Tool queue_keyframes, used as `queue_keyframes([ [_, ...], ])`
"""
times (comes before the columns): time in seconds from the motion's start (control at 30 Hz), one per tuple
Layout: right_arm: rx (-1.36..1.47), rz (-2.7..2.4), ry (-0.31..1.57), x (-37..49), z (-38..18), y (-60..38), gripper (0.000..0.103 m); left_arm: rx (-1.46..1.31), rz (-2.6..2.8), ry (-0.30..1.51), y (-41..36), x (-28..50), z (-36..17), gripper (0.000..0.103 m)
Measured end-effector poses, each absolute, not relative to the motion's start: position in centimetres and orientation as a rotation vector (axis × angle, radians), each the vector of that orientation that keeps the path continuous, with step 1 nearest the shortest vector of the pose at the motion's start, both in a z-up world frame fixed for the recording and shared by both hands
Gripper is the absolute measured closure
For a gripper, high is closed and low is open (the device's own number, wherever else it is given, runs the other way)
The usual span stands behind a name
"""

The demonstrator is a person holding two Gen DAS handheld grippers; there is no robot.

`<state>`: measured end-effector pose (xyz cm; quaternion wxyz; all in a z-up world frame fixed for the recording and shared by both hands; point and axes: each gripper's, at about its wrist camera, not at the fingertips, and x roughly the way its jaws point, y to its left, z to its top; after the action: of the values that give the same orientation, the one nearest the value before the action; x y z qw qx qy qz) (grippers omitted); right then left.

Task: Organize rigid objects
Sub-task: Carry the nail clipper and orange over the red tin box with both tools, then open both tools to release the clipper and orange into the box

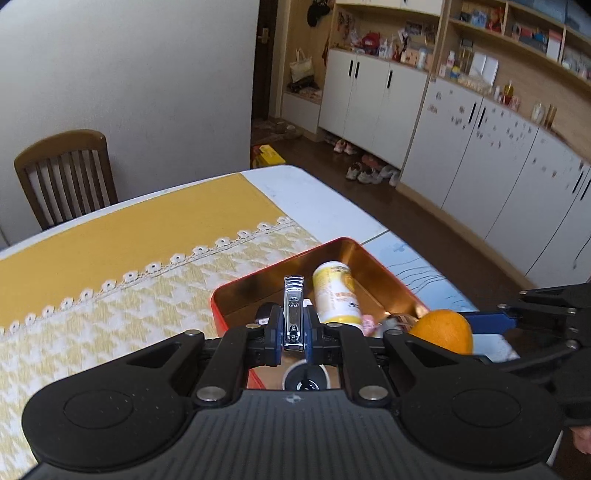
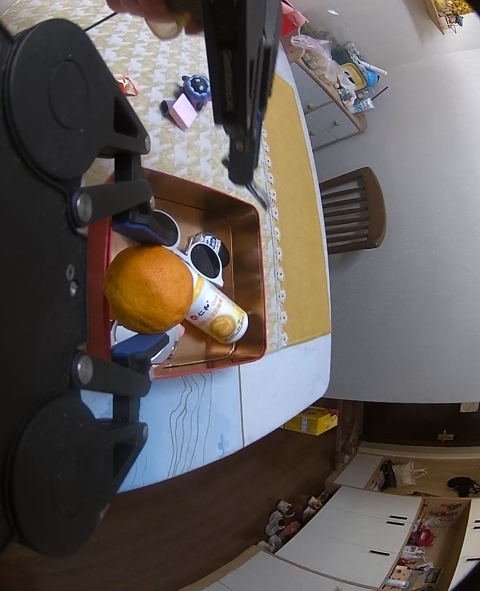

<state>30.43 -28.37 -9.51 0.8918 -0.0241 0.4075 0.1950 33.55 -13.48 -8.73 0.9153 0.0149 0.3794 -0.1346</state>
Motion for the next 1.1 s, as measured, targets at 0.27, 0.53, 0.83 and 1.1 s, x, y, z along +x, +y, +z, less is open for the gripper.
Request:
queue_keyframes([
  [0.27,-0.089,0.437,0.894,32.1,-10.9,-27.2,0.053,0.047,-0.249,0.84,-14.6,37.1,-11.2,0.092],
  [0.53,-0.08,0.463,0.976,33.4,-12.6,-26.4,0.053,0.062,-0.23,0.893,-15.2,39.7,-13.3,0.092],
  [0.83,-0.116,0.48,0.976,34.3,-12.6,-25.6,0.053,0.067,-0.221,0.927,-15.6,41.7,-14.9,0.092],
  [1.1,-0.104,0.495,0.983,35.6,-12.9,-25.3,0.052,0.054,-0.226,0.967,-15.8,42.8,-15.9,0.092],
])
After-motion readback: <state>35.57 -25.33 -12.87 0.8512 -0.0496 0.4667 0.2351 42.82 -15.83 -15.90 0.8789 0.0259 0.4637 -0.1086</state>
